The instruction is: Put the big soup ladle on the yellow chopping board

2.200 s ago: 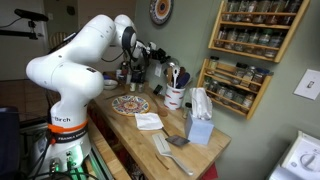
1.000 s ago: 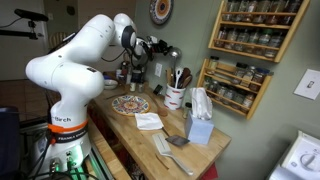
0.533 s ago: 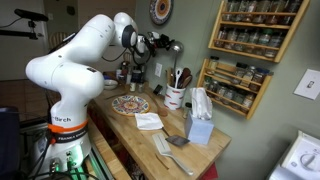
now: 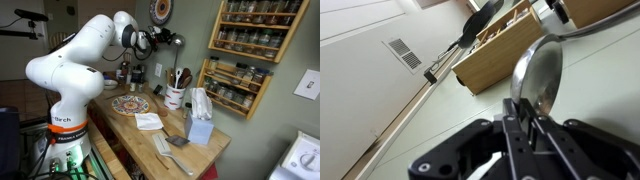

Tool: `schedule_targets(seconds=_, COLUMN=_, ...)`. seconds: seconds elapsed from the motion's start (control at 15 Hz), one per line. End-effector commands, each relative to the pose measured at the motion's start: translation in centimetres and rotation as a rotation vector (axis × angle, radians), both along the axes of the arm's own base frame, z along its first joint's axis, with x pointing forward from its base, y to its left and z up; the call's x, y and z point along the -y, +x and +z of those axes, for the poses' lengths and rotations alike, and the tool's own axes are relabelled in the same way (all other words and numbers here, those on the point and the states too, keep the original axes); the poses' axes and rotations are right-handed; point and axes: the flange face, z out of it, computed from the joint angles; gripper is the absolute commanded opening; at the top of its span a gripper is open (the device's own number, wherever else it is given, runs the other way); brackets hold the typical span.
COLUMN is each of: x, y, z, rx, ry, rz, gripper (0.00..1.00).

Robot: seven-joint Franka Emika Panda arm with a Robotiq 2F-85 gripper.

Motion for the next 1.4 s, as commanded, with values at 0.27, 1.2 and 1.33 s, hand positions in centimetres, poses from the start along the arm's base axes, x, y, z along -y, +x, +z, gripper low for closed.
schedule_targets(seconds=0.27, x=-0.1, y=-0.5, z=4.5, rx=0.008, ry=-0.012, rz=-0.031, gripper=0.04)
schedule_targets(seconds=1.2, x=1.2, y=-1.5, z=10.7, rx=0.059, ry=0.025, rz=-0.050, gripper=0.03)
schedule_targets(seconds=1.33, x=1.1, y=-1.8, z=11.2, rx=0.031, ry=0.037, rz=-0.046, gripper=0.03)
